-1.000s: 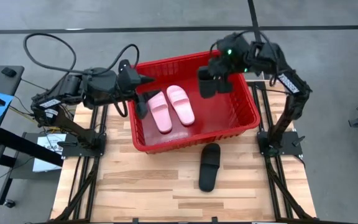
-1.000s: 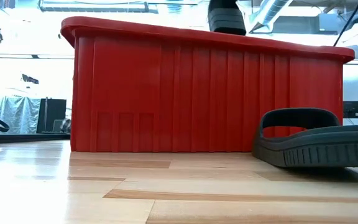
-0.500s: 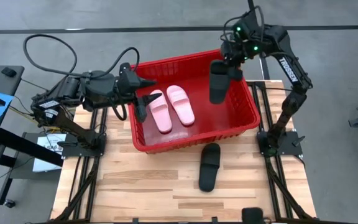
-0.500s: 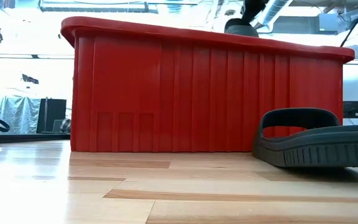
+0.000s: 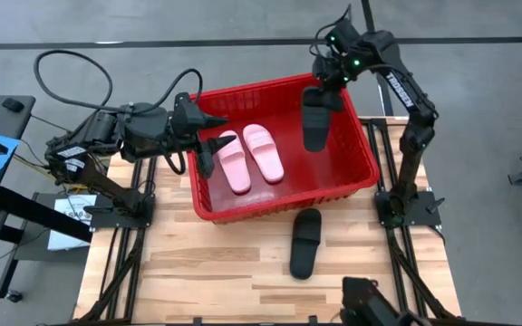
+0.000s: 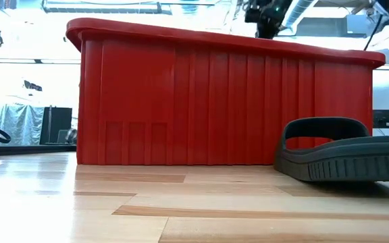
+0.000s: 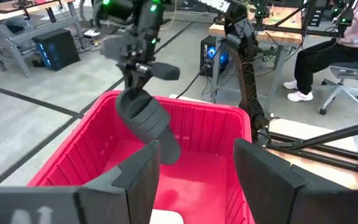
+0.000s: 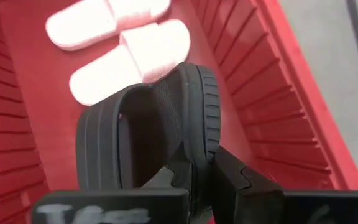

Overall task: Pick and place slides into bin
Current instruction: Put the bottom black slipper in the red bin

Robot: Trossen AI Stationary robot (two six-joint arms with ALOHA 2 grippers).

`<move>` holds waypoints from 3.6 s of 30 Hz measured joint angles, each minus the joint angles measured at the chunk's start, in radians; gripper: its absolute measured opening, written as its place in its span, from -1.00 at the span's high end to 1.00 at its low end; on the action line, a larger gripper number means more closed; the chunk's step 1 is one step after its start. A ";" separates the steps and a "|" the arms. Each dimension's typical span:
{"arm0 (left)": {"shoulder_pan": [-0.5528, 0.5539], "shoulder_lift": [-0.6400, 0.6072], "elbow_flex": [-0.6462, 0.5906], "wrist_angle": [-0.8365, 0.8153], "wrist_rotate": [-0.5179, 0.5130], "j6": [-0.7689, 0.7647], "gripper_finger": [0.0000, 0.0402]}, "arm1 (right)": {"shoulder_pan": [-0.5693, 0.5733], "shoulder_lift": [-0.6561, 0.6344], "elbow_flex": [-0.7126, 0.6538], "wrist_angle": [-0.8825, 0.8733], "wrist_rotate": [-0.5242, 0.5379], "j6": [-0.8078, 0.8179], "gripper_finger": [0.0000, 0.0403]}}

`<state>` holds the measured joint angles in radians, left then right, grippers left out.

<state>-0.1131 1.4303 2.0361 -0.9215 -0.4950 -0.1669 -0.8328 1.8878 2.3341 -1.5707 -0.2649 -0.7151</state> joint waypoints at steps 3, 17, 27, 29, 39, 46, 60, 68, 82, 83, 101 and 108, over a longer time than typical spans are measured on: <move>0.000 0.000 0.000 0.000 0.000 0.000 0.02 | -0.014 0.038 0.000 0.000 0.001 0.000 0.93; 0.000 0.000 -0.001 0.000 -0.001 0.000 0.02 | -0.099 0.048 -0.012 0.002 -0.066 0.061 0.93; 0.001 0.000 -0.001 -0.001 0.008 0.000 0.02 | -0.067 -0.144 -0.392 -0.005 -0.060 0.027 0.94; 0.001 0.000 -0.001 -0.001 0.008 0.000 0.02 | -0.064 -0.173 -0.438 -0.006 -0.053 0.003 0.94; 0.001 0.008 -0.002 0.018 0.010 -0.009 0.02 | -0.064 -0.111 -0.448 0.002 -0.068 -0.042 0.94; 0.001 0.026 -0.002 0.020 0.014 -0.020 0.02 | -0.064 -0.020 -0.449 0.032 -0.041 -0.063 0.94; 0.000 0.045 -0.002 0.024 0.014 -0.021 0.02 | -0.073 -0.001 -0.448 0.098 -0.051 -0.105 0.94; 0.001 0.045 -0.002 0.043 0.014 -0.021 0.02 | -0.073 -0.001 -0.483 0.100 -0.046 -0.124 0.94; 0.001 0.045 -0.002 0.044 0.013 -0.021 0.02 | -0.064 -0.001 -0.541 0.143 0.022 -0.097 0.79; 0.001 0.045 -0.002 0.044 0.013 -0.021 0.02 | -0.064 -0.001 -0.541 0.144 0.026 -0.097 0.79; 0.001 0.044 -0.002 0.044 0.012 -0.021 0.02 | -0.063 -0.001 -0.541 0.183 0.031 -0.073 0.75; 0.001 0.044 -0.001 0.044 0.013 -0.021 0.02 | -0.063 -0.001 -0.541 0.190 0.045 -0.068 0.59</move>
<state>-0.1125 1.4746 2.0350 -0.8776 -0.4824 -0.1879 -0.8963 1.8870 1.7931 -1.3808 -0.2199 -0.7836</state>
